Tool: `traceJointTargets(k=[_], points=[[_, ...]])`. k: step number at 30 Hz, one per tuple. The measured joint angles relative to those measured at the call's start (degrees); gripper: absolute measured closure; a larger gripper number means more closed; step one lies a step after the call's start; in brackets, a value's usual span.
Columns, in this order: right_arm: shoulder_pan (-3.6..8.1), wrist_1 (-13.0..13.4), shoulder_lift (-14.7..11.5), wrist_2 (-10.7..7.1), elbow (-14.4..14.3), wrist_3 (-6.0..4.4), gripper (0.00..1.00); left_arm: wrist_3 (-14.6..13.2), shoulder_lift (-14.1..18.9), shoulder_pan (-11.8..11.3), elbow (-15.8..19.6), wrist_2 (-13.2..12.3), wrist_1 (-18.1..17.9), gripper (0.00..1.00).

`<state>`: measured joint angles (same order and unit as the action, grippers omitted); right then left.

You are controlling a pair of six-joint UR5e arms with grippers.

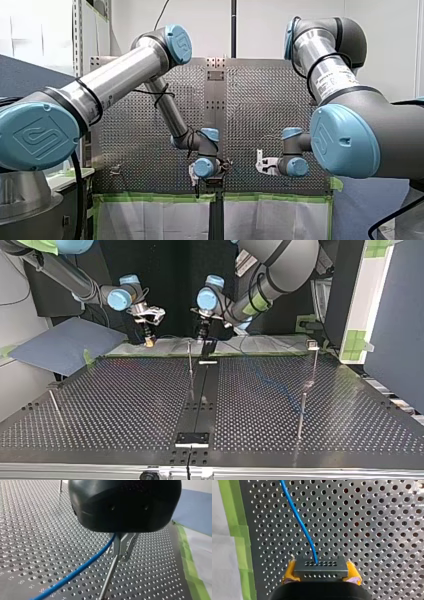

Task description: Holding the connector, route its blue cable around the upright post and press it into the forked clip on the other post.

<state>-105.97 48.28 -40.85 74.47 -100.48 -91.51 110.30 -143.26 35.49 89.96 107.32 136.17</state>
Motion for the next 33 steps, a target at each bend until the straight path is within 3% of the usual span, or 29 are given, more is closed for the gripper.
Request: traceJointTargets(k=[18,27,33], points=[[-0.14,-0.76,-0.01,-0.02,0.86,0.09,1.0,3.15,-0.18,-1.07,-0.94,-2.1,0.53,1.0],[-0.04,-0.78,0.0,-0.02,0.86,0.14,1.0,3.11,-4.42,-1.25,-2.65,-2.18,-0.15,1.0],[-0.04,-0.73,0.0,0.03,0.87,0.14,1.0,2.68,-5.25,-1.41,-3.49,-2.09,0.19,1.0]])
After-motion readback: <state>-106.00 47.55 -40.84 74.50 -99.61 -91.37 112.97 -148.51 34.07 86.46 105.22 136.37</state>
